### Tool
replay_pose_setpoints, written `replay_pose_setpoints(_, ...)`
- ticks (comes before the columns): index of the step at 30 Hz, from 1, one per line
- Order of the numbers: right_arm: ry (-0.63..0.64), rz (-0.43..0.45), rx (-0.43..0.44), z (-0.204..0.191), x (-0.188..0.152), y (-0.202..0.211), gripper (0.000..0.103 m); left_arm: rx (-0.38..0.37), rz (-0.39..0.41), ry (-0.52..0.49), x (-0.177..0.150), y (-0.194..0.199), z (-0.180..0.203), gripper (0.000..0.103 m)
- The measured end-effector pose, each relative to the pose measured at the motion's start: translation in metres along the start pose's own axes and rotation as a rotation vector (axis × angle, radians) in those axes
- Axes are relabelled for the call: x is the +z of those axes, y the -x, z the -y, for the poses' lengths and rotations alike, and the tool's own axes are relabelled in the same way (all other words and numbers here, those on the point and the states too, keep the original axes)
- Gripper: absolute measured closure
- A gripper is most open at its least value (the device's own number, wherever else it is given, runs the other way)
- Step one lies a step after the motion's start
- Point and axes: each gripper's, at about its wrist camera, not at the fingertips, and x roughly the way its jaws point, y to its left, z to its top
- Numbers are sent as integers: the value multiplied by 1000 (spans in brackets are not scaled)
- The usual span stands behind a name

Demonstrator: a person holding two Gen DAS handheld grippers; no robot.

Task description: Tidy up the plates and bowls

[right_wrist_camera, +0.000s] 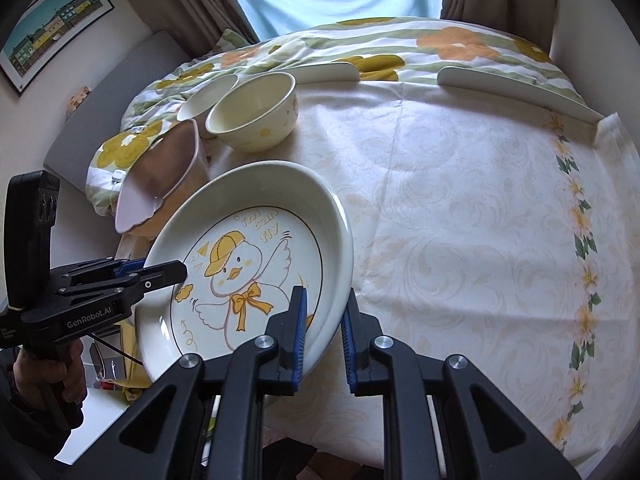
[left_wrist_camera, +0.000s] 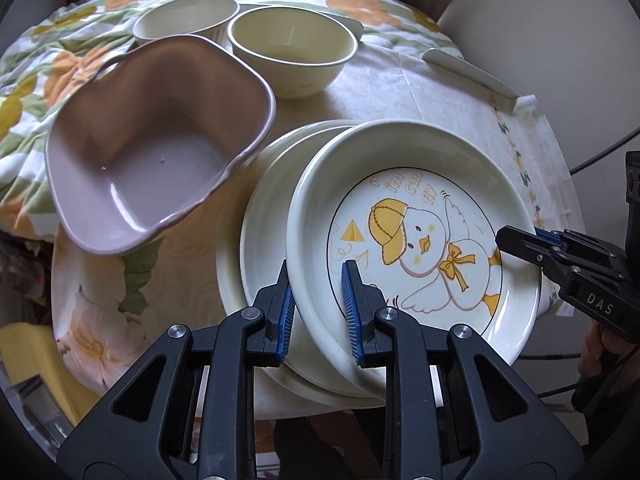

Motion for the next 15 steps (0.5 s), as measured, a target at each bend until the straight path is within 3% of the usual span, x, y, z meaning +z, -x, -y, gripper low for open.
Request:
replay_pose_setpoints(7, -24, 5, -22, -4, -2, -3, 88, 12, -17, -31, 6, -10, 2, 83)
replay_pose_setpoints(15, -23, 8, -32, -5, -2, -3, 88, 98, -12, -104, 5, -17, 14, 83)
